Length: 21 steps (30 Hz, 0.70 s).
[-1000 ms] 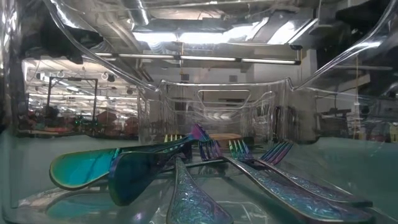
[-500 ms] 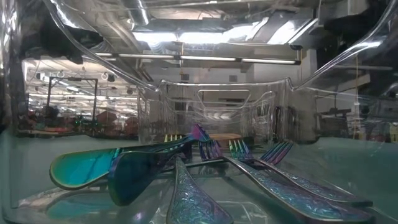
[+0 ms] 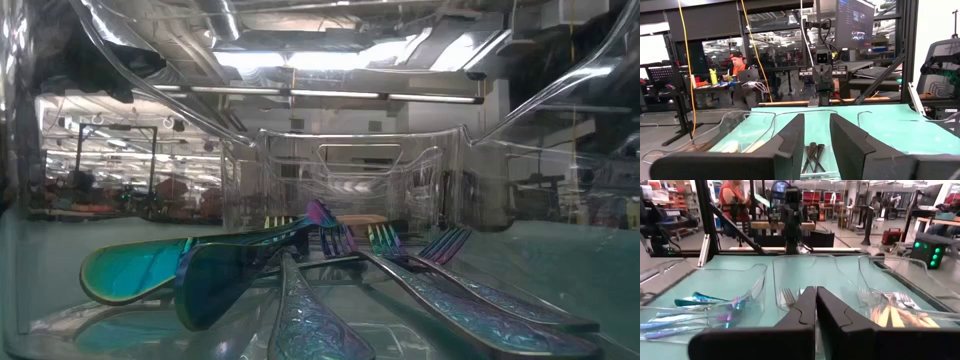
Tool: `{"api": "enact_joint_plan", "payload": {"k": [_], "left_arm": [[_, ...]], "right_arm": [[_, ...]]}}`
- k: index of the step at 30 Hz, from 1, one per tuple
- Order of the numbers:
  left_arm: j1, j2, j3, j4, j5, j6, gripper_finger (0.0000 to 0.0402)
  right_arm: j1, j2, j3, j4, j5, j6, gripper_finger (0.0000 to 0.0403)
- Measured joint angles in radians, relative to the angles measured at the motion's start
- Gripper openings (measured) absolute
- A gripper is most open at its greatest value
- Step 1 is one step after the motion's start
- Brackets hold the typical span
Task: Sort silverware by color (type)
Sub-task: Return to Home Position
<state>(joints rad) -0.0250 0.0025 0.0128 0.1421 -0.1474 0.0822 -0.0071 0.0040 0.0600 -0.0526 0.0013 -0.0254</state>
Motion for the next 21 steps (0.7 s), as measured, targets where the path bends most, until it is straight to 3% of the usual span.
{"api": "enact_joint_plan", "payload": {"k": [21], "left_arm": [[0.0, 0.0, 0.0, 0.0, 0.0, 0.0, 0.0086]], "right_arm": [[0.0, 0.009, -0.03, 0.013, 0.005, -0.005, 0.0005]]}}
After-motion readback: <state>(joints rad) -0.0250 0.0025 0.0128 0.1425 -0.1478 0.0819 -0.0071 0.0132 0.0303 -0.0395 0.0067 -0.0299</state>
